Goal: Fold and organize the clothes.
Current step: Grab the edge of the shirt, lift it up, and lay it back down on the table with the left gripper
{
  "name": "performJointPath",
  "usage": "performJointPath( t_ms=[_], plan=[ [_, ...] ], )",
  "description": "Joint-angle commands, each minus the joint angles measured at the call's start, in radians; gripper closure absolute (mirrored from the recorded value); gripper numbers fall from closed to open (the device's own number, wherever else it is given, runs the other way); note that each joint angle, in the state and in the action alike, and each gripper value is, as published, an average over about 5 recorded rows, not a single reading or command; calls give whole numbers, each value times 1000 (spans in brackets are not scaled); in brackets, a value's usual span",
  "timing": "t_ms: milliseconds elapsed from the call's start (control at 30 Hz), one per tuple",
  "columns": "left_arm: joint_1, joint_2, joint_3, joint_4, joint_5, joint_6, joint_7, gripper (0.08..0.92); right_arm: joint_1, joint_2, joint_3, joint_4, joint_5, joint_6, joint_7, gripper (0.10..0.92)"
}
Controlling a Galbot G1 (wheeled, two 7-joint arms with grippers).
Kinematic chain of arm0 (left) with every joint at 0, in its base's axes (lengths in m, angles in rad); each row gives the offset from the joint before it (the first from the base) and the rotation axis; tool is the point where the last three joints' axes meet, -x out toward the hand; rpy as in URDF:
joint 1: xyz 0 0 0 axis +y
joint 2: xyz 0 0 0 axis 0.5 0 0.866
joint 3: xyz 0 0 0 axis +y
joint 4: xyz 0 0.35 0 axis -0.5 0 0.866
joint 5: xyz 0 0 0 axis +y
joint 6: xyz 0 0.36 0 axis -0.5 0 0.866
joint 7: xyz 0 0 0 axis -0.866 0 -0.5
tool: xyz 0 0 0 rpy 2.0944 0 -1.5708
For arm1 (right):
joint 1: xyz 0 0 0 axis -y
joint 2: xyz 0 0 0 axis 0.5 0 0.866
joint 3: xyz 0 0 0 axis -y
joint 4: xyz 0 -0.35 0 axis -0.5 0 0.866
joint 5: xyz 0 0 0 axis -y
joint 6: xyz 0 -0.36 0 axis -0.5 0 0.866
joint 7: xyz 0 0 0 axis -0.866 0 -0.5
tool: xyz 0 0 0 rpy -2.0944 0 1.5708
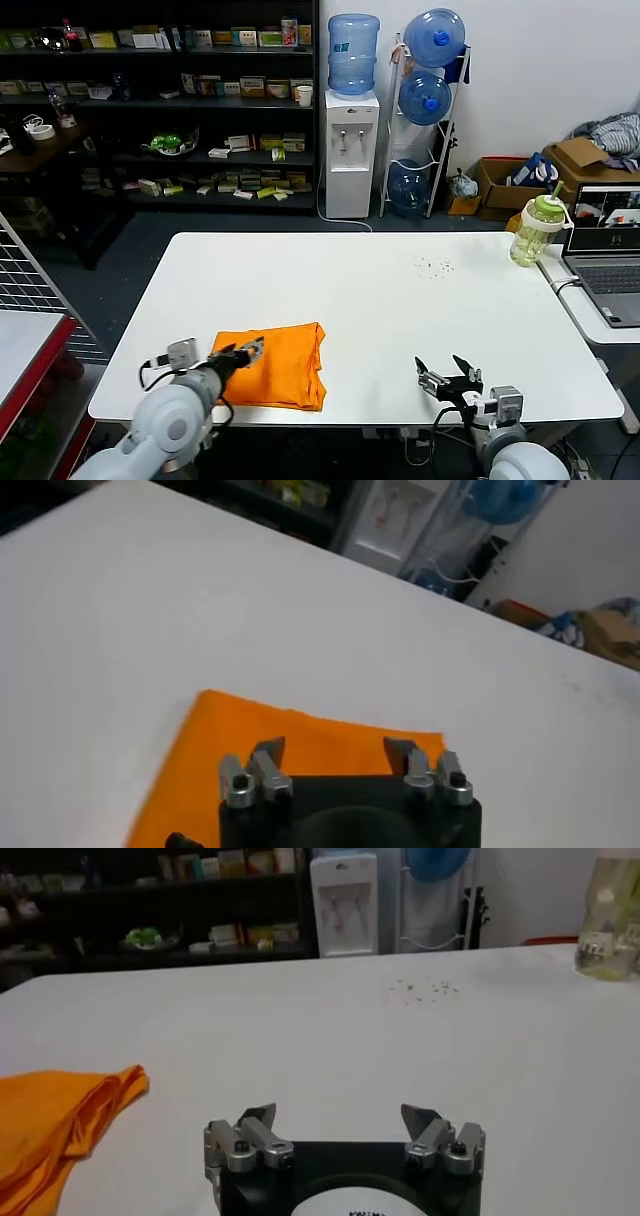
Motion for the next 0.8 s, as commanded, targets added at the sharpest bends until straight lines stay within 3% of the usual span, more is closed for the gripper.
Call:
performJointPath(
  t_ms=[33,167,433,800],
  plan=[
    [188,229,-235,84,-35,-2,235,231,14,1,-7,-5,2,2,-1,203],
    [187,209,-203,99,-38,-3,266,182,19,-1,-10,-7,4,-1,1,203],
    [138,154,-132,94,-41,0,280,177,5,-5,1,-3,4,-3,5,203],
    [92,142,-72,159,-10,2,305,177,8,2,-8,-8,3,-9,11,203]
  ],
)
